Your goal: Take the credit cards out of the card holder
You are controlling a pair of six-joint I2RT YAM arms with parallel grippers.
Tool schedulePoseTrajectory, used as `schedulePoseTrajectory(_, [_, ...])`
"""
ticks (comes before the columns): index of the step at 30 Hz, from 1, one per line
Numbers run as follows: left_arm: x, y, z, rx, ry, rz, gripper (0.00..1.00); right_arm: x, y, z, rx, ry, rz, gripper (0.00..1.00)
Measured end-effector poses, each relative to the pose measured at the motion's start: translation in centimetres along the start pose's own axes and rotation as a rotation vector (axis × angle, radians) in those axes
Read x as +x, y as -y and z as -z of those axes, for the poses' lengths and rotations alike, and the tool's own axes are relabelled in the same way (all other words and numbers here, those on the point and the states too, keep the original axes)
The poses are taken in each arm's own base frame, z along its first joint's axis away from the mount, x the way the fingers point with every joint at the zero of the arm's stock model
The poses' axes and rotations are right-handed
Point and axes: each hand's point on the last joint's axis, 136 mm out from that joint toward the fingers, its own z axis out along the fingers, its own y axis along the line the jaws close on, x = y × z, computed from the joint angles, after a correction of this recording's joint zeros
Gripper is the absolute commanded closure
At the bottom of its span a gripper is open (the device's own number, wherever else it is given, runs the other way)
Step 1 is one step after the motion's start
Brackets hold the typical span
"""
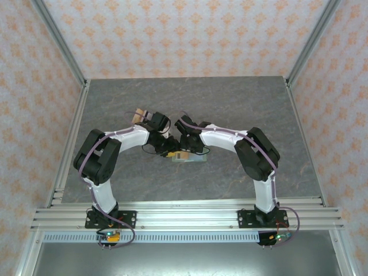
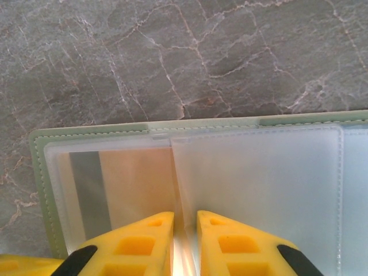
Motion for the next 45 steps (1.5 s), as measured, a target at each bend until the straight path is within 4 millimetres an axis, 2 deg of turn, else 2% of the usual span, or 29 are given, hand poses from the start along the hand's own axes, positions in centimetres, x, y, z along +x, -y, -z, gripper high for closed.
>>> schedulePoseTrajectory(9, [0.2, 0.5, 0.0, 0.030, -0.017, -0.005, 0.69, -0.1, 0.1, 0.0, -0.019, -0.005, -0.018, 0.83])
schedulePoseTrajectory(20, [0.2, 1.0, 0.1, 0.054, -0.020, -0.013, 0.71, -0.2, 0.3, 0.0, -0.131, -0.037, -0.098, 0.83])
schedulePoseTrajectory(31, [0.1, 2.5, 1.1, 0.102, -0.001, -0.043, 0.71, -0.2, 0.3, 0.1, -0.164, -0.038, -0.132, 0.83])
schedulePoseTrajectory(45, [-0.3, 2.5, 0.6, 0.110, 0.002, -0.042, 0.70, -0.2, 0.4, 0.1, -0.187, -0.039, -0.158, 0.83])
